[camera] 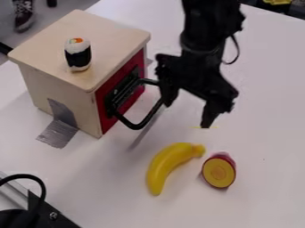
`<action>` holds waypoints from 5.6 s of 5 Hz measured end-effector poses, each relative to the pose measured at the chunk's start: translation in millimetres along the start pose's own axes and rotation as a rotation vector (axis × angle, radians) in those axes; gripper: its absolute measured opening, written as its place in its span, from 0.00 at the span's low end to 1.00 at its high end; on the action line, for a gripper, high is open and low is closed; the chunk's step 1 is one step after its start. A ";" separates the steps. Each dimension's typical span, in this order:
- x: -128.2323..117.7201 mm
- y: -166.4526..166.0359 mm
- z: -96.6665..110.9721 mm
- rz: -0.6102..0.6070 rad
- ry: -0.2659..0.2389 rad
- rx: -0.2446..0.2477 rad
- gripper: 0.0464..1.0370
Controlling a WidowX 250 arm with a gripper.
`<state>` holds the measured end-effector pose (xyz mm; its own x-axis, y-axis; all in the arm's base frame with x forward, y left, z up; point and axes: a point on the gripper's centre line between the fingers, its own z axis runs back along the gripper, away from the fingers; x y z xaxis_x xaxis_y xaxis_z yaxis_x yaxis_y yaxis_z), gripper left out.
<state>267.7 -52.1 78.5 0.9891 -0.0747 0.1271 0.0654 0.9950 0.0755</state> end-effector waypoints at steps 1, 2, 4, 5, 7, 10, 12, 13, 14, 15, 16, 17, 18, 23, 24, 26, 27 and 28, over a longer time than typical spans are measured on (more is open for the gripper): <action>9.7 -22.9 1.0 -0.025 -0.019 -0.048 0.96; 6.1 -47.3 0.1 -0.040 -0.005 -0.107 0.96; -10.4 -78.0 -15.1 -0.047 0.055 -0.100 0.96; -21.4 -71.1 -26.5 -0.006 0.083 -0.059 0.96; -36.8 -60.7 -37.5 0.018 0.116 -0.018 0.96; -42.1 -68.3 -70.5 -0.012 0.203 -0.035 0.82; -35.8 -68.1 -61.4 -0.025 0.160 -0.023 0.24; -28.2 -67.5 -46.4 -0.031 0.122 -0.029 0.06; -24.4 -66.3 -40.4 -0.021 0.108 -0.044 0.02; -25.6 -68.8 -36.0 -0.006 0.112 -0.063 0.15; -22.6 -72.6 -28.6 0.031 0.106 -0.079 0.39; -10.9 -76.5 -12.1 0.092 0.063 -0.102 0.72; -5.1 -76.6 -7.1 0.175 0.056 -0.115 0.96; 5.3 -65.7 -54.2 0.525 0.173 -0.039 0.96; 0.9 -69.2 -59.3 0.546 0.213 -0.047 0.96; -13.2 -73.0 -66.2 0.519 0.260 -0.037 0.95; -18.7 -72.4 -68.1 0.497 0.269 -0.026 0.87; -21.2 -72.1 -68.8 0.484 0.268 -0.022 0.82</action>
<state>251.1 -117.7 2.2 0.9059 0.4080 -0.1139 -0.4049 0.9130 0.0498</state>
